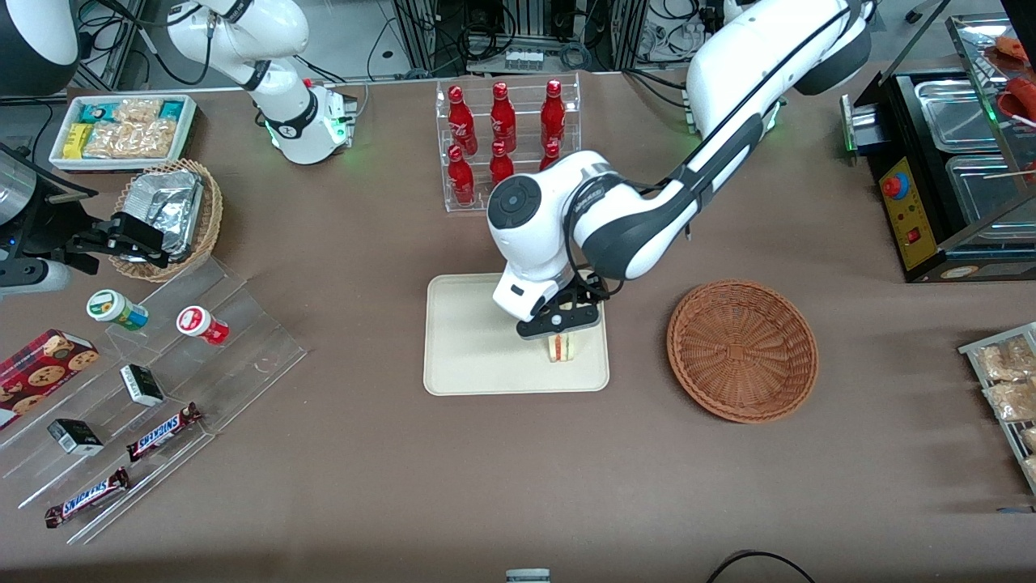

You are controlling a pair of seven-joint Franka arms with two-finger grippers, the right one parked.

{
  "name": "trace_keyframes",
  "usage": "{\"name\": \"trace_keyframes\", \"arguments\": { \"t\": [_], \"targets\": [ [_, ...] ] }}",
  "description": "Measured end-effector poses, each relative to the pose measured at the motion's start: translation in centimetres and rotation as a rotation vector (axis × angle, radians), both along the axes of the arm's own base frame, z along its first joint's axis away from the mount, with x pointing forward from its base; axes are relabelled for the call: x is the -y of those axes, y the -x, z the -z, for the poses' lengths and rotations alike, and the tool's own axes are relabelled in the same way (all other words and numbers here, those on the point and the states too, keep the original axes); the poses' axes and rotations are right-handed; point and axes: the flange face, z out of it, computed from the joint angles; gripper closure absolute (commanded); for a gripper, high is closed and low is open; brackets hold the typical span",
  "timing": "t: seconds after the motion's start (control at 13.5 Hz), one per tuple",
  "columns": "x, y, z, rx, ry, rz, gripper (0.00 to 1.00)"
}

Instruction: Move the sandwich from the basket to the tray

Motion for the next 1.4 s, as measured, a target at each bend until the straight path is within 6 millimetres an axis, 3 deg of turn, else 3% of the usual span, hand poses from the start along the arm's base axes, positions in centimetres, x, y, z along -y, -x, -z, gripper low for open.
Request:
{"name": "trace_keyframes", "arguments": {
  "t": [0.3, 0.52, 0.89, 1.11, 1.4],
  "targets": [
    [-1.5, -1.5, -4.1, 0.041, 0.036, -0.045, 0.00],
    [-4.3, -2.5, -8.7, 0.043, 0.081, -0.076, 0.00],
    [-12.6, -5.0, -14.4, -0.055, 0.117, 0.014, 0.00],
    [-19.8, -6.7, -17.9, -0.107, 0.162, 0.093, 0.00],
    [-25.4, -6.2, -20.3, -0.158, 0.167, 0.188, 0.00]
  ]
}}
